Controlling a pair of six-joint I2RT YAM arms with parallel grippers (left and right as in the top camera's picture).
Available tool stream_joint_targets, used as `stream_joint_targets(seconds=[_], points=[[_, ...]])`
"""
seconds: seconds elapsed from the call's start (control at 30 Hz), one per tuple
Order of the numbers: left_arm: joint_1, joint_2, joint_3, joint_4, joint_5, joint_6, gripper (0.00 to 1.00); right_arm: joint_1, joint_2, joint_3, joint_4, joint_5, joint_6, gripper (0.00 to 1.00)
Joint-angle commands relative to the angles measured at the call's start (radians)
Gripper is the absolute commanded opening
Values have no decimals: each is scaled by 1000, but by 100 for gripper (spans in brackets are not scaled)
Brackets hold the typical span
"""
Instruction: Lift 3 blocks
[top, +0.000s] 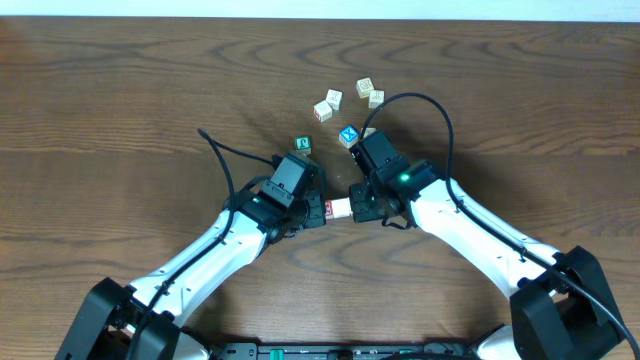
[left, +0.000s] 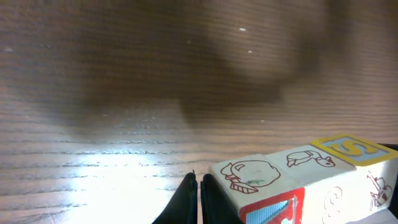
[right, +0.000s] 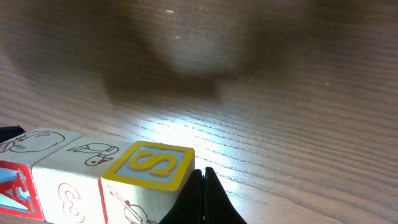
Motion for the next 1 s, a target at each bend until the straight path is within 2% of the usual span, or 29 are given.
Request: stream_joint_targets(seconds=[0.0, 0.97], points=[[-39, -40, 113, 67, 195, -5, 7, 74, -24, 69, 32, -304, -35, 1], [-38, -40, 149, 66, 195, -5, 7, 74, -24, 87, 3, -283, -46, 1]])
